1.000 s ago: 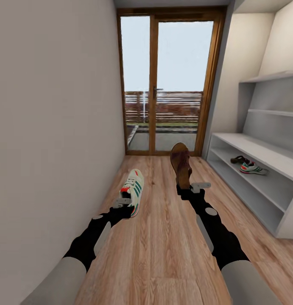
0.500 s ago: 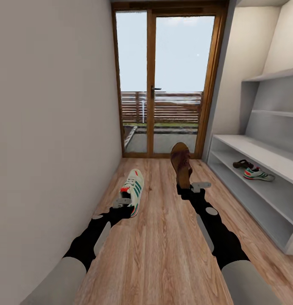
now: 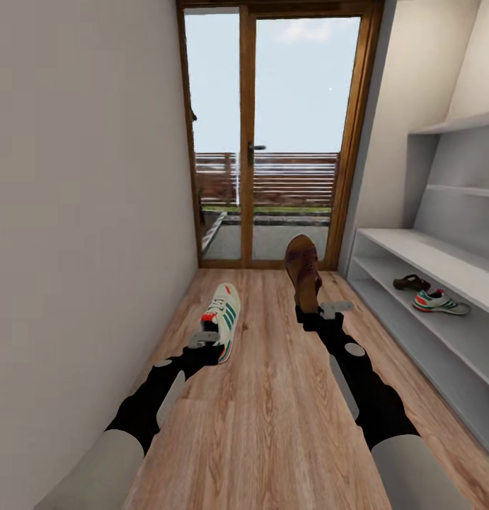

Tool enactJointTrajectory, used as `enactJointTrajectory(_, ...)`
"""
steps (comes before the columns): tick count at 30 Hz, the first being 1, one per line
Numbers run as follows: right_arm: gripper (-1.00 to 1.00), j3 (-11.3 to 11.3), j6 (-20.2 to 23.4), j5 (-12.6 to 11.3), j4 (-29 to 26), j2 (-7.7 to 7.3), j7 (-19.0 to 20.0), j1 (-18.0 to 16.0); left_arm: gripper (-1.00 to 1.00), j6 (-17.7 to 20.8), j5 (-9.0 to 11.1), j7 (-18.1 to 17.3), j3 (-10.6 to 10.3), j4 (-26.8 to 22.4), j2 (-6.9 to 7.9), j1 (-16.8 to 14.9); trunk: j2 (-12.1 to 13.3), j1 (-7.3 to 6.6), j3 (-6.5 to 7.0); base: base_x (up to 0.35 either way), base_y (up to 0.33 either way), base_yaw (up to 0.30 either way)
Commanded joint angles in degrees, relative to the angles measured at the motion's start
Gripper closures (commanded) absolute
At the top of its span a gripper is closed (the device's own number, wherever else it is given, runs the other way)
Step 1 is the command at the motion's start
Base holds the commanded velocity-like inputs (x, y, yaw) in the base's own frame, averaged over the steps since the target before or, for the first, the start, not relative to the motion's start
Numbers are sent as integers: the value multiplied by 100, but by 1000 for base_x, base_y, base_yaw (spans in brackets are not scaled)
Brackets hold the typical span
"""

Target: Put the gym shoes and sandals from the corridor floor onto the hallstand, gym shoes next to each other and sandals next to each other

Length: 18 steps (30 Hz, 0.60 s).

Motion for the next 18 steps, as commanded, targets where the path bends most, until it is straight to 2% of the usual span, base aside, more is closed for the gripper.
enactJointTrajectory(1, 100, -3, 137, -50, -16, -8, -1, -2, 100, 41, 64, -2, -1, -9, 0, -2, -3, 2, -6, 346, -125, 0)
enactJointTrajectory(6, 100, -12, 634, -51, -19, -7, 3, -2, 100, 41, 67, -2, -8, -9, 0, -2, -3, 2, -6, 346, -125, 0)
enactJointTrajectory(18, 100, 19, 688, -34, -22, -8, 3, -2, 100, 41, 73, -6, -17, -9, -8, -2, -3, 2, -6, 346, -125, 0)
